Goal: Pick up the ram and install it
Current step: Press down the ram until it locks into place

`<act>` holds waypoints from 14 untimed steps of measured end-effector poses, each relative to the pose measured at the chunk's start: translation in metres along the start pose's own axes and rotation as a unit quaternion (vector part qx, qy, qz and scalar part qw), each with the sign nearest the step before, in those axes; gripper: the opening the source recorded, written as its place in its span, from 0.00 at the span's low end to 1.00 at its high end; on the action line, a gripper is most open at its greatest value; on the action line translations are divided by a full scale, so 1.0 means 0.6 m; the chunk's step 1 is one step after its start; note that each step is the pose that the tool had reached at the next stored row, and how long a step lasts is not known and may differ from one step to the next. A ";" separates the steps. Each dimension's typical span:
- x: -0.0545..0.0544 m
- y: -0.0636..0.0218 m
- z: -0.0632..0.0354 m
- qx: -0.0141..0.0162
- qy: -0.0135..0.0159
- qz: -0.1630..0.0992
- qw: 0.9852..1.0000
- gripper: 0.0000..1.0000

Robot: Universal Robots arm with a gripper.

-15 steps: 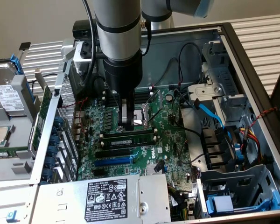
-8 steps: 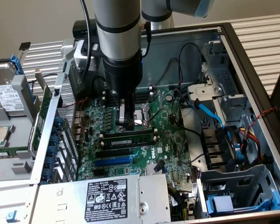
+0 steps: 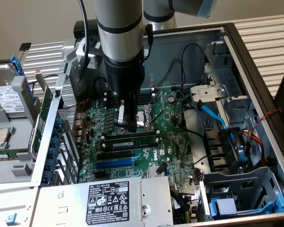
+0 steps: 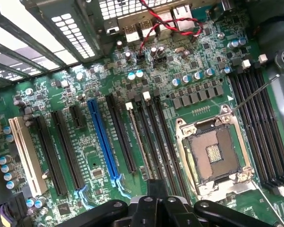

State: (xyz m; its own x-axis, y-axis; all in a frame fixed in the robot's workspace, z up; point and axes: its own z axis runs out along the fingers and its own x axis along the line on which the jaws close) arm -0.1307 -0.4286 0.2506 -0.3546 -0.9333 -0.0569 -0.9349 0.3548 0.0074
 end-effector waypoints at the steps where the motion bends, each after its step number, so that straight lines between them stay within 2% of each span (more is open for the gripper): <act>1: 0.000 0.000 0.000 0.000 0.000 0.007 1.000 0.11; 5: 0.000 0.000 0.000 0.002 0.000 0.033 0.999 0.11; 8: 0.000 0.000 0.000 0.003 0.000 0.054 0.999 0.11; 14: 0.000 0.000 0.001 0.006 -0.001 0.097 0.995 0.11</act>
State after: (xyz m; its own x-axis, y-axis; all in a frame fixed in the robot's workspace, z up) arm -0.1307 -0.4286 0.2501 -0.5285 -0.8471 -0.0565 -0.8486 0.5290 0.0072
